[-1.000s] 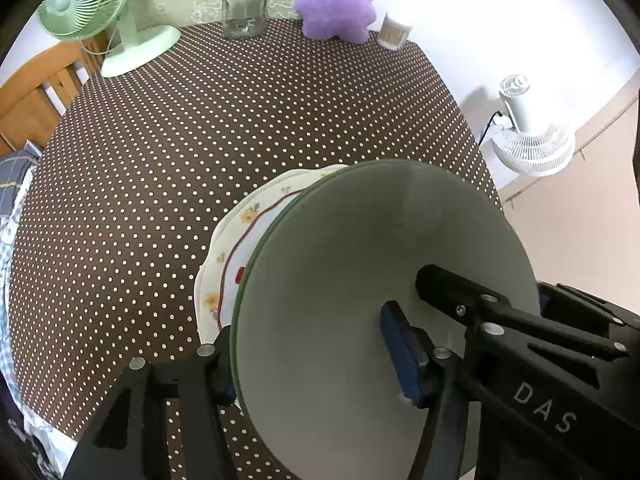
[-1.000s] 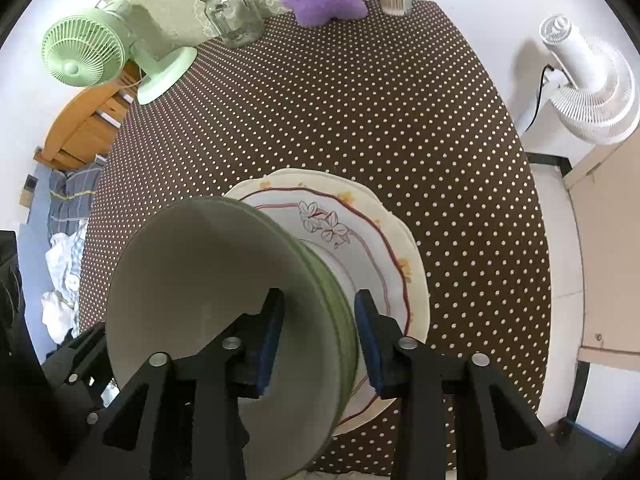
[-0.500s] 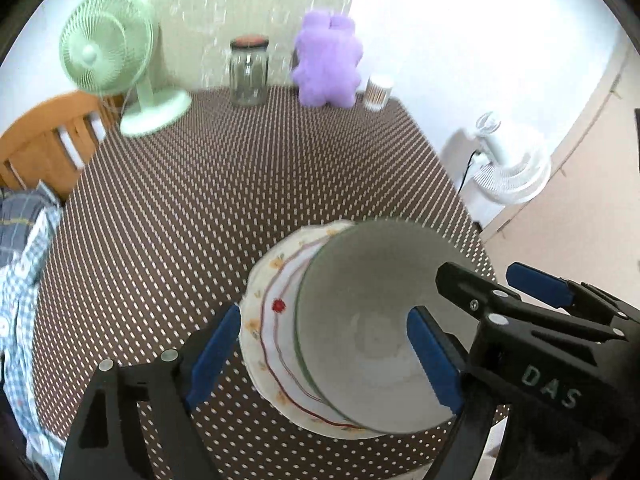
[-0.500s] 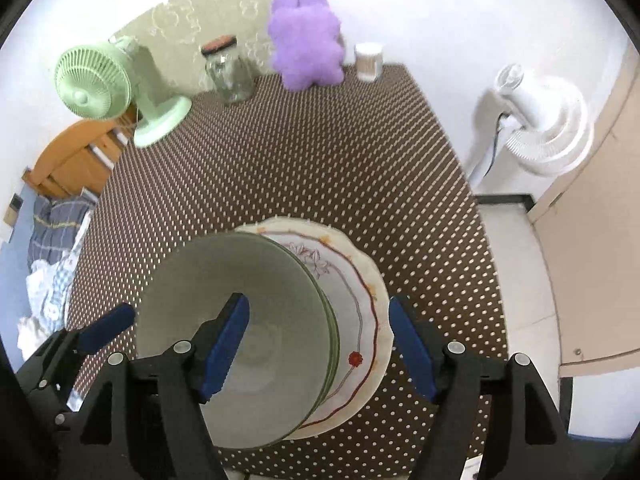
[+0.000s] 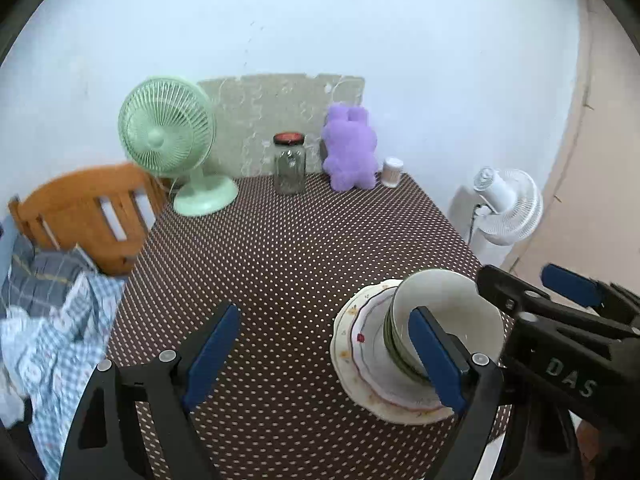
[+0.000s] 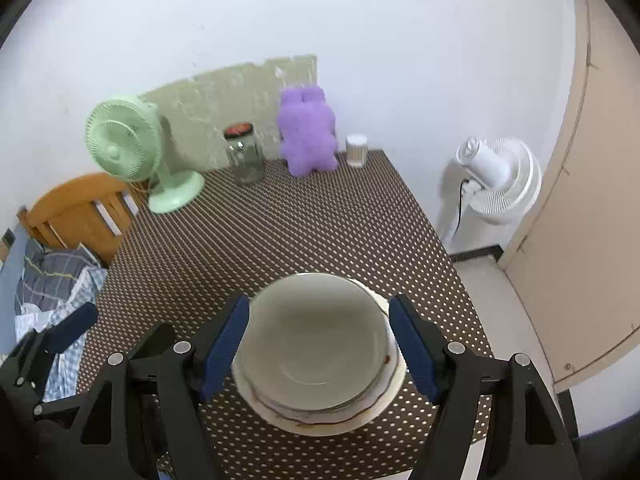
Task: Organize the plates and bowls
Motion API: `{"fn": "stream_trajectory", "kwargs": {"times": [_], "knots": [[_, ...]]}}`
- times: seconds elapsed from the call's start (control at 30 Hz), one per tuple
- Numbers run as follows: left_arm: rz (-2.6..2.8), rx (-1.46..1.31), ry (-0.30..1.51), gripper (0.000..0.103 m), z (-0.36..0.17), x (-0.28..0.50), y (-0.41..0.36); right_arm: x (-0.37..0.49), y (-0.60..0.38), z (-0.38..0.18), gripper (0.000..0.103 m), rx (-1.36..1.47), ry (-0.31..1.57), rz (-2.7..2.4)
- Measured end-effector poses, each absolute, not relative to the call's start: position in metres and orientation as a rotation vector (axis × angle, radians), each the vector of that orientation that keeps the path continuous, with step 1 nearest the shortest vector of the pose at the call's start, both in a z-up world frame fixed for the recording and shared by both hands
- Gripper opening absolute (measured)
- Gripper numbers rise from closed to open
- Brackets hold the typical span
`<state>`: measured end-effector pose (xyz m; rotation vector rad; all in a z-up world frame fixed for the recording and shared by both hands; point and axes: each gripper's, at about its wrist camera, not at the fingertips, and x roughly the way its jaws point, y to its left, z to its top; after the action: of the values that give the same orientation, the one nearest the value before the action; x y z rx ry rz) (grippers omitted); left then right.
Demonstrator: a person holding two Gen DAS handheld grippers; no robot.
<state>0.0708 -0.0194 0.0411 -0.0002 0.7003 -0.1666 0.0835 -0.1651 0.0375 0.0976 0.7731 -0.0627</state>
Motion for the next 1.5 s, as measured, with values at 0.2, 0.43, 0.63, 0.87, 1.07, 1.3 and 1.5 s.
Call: {"fn": "stream_trajectory", "kwargs": {"times": [0.2, 0.43, 0.63, 0.87, 1.07, 1.3, 1.5], "knots": [[-0.164, -0.003, 0.659, 0.088, 0.048, 0.052, 0.004, 0.057, -0.141, 0.048, 0.075, 0.106, 0.714, -0.082], [-0.085, -0.002, 0.603, 0.090, 0.049, 0.032, 0.026, 0.031, -0.124, 0.055, 0.079, 0.100, 0.646, -0.084], [-0.032, -0.009, 0.569, 0.091, 0.042, 0.011, 0.032, 0.012, -0.125, 0.049, 0.079, 0.092, 0.609, -0.069], [0.017, -0.026, 0.554, 0.095, 0.031, -0.011, 0.033, -0.007, -0.132, 0.031, 0.080, 0.103, 0.615, -0.043], [0.022, -0.019, 0.551, 0.095, 0.028, -0.026, 0.029, -0.023, -0.133, 0.029, 0.080, 0.099, 0.597, -0.029], [0.019, -0.015, 0.543, 0.097, 0.027, -0.036, 0.024, -0.036, -0.133, 0.026, 0.080, 0.093, 0.592, -0.026], [0.016, -0.020, 0.547, 0.097, 0.024, -0.041, 0.022, -0.043, -0.134, 0.024, 0.080, 0.090, 0.596, -0.024]]}}
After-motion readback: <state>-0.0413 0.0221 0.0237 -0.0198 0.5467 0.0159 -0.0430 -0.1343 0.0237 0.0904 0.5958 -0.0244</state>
